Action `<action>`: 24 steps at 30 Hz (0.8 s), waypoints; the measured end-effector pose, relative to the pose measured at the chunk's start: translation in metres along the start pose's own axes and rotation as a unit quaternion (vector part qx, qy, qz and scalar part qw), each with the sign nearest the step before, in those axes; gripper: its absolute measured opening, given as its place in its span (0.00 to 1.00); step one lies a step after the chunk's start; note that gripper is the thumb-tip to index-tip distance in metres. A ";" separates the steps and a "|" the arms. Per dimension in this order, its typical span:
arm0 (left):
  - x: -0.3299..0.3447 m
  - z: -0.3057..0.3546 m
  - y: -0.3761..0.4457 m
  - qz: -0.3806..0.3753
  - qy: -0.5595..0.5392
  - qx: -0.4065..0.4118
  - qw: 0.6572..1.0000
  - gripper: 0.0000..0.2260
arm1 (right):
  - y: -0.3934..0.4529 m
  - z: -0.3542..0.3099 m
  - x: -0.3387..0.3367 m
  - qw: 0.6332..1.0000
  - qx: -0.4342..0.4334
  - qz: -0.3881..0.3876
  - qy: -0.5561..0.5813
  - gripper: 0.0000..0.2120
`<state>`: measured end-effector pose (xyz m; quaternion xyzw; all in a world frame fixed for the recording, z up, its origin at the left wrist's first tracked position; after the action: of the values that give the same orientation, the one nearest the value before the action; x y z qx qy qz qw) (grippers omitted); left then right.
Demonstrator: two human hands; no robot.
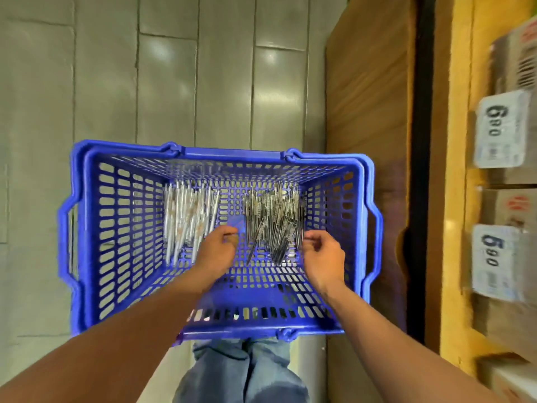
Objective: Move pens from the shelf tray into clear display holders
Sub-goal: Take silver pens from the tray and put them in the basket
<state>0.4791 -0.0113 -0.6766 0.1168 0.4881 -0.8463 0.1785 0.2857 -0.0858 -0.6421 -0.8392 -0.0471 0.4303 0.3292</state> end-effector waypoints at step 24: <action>-0.191 -0.045 -0.050 0.281 -0.201 -0.107 0.932 0.12 | -0.039 0.025 -0.049 0.952 0.194 0.220 0.086 0.28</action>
<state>0.6335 0.0867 -0.5887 0.0570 0.4772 -0.7100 0.5147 0.2447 -0.0603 -0.5954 -0.7826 0.2511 0.4192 0.3856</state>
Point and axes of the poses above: each hand's wrist, its own y-axis towards the middle knuckle, its own x-axis out of the palm, z = x × y, the point moved 1 cm from there along y, towards the middle knuckle, and after that the axes turned 5 degrees about z, right-handed, at the moved point
